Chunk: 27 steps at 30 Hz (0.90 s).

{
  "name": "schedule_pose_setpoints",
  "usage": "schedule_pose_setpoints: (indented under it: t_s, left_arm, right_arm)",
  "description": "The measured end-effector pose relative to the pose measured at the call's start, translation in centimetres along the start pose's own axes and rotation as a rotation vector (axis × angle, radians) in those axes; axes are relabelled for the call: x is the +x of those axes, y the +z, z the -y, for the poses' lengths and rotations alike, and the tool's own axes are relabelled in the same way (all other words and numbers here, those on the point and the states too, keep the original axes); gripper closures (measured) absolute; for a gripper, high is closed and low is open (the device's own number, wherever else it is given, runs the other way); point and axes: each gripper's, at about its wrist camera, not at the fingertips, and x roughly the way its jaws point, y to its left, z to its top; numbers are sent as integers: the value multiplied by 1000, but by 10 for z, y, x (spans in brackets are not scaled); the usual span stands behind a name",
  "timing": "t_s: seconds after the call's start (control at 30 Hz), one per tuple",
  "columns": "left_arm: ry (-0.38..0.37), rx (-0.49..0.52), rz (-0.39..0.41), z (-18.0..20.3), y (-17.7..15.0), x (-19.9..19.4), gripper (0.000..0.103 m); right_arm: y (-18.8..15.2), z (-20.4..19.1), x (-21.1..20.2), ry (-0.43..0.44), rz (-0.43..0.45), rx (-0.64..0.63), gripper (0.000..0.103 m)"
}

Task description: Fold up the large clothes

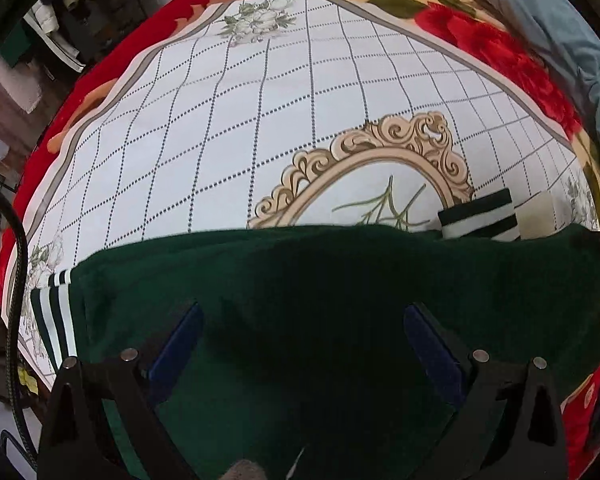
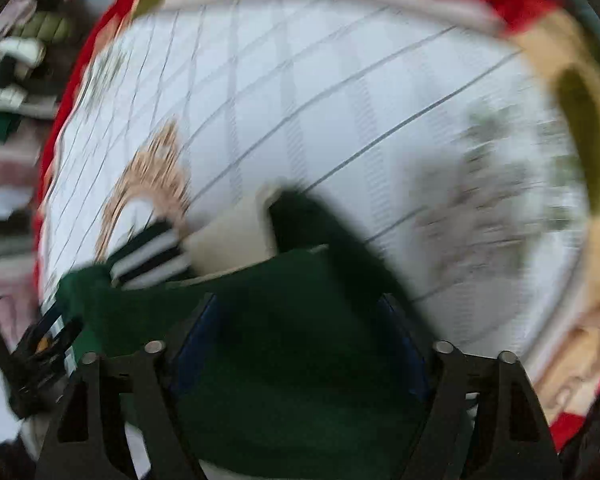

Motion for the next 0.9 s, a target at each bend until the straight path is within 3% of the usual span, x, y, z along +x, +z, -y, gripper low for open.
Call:
schedule_pose_setpoints:
  t_s: [0.07, 0.1, 0.3, 0.37, 0.5, 0.7, 0.83, 0.9]
  left_arm:
    - [12, 4, -14, 3, -7, 4, 0]
    - [21, 8, -24, 5, -9, 8, 0]
    - [71, 33, -77, 6, -20, 36, 0]
    - [82, 29, -87, 2, -19, 45, 0]
    - [105, 8, -92, -6, -14, 48, 0]
    - [98, 16, -48, 7, -13, 22, 0]
    - [60, 12, -8, 27, -9, 6, 0]
    - [61, 11, 3, 34, -5, 7, 0]
  right_arm:
    - [0, -8, 0, -64, 6, -37, 92]
    - [1, -10, -5, -61, 27, -36, 94]
    - [-4, -24, -62, 87, 249, 6, 95]
    - [1, -31, -69, 92, 293, -28, 95]
    - [28, -35, -39, 28, 314, -16, 96]
    - [72, -27, 46, -42, 222, 62, 91]
    - [64, -21, 21, 6, 258, 112, 85]
    - [42, -23, -10, -38, 326, 96, 73]
